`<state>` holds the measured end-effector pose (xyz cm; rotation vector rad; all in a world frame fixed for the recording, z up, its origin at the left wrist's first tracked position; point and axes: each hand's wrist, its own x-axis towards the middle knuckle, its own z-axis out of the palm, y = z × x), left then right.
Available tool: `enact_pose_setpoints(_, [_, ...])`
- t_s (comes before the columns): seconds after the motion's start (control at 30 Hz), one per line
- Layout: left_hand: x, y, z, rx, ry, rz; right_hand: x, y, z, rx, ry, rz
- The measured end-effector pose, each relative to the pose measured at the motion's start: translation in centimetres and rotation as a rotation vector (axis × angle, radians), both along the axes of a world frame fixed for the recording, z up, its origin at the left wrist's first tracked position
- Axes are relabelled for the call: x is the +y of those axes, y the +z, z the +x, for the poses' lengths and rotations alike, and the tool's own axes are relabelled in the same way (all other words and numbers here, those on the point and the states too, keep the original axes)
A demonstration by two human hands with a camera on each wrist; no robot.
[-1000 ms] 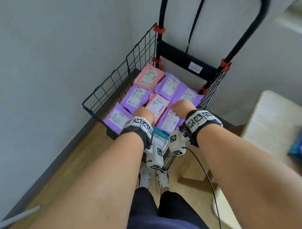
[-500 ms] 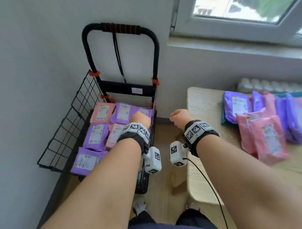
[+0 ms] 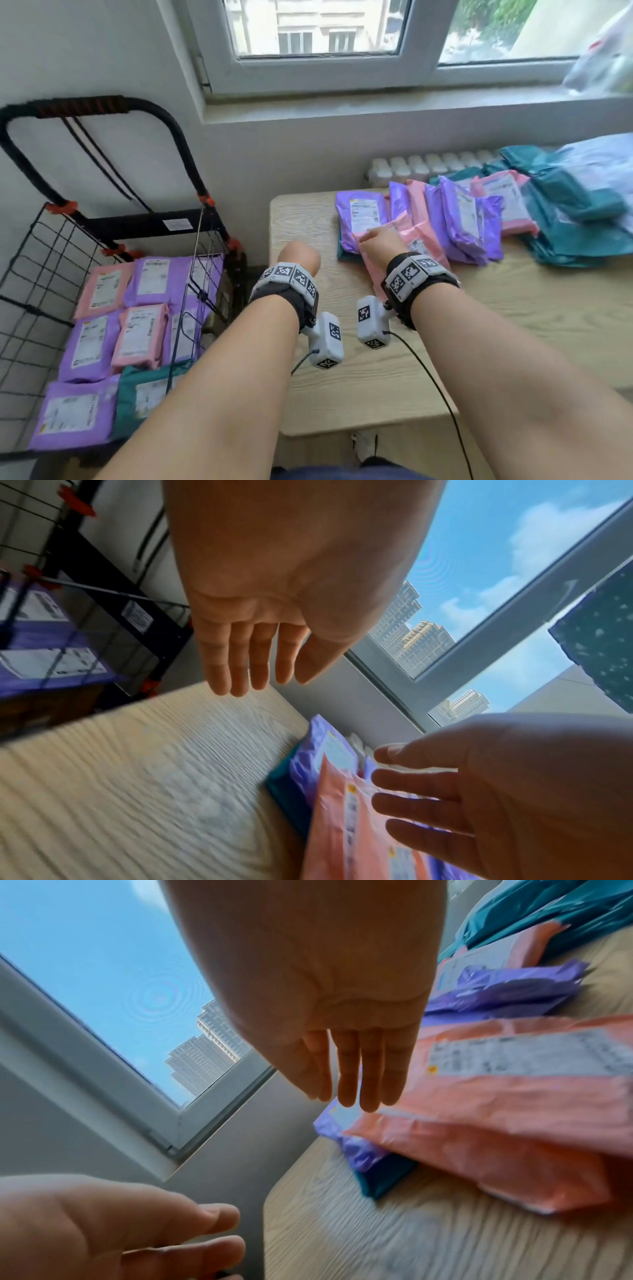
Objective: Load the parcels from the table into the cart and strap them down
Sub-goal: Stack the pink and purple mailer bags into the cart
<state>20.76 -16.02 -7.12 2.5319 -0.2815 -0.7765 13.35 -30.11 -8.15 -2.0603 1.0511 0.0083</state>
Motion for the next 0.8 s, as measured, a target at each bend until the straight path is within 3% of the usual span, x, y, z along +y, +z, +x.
enact_pose_setpoints(0.1, [-4.4, -0.5, -2.4, 0.025, -0.038, -0.048, -4.2, -0.6, -2.9, -0.054, -0.079, -0.010])
enact_pose_setpoints(0.33, [-10.4, -4.1, -7.0, 0.107, -0.094, -0.048, -11.4, -3.7, -8.5, 0.085, -0.244, -0.018])
enact_pose_setpoints(0.5, [-12.2, -6.9, -8.9, 0.175, -0.152, 0.035, -13.7, -6.1, -10.1, 0.200, -0.212, -0.005])
enact_pose_setpoints(0.8, [-14.1, -7.9, -8.3, 0.192, -0.070, 0.012, -14.4, -8.2, -9.1, 0.272, -0.148, 0.007])
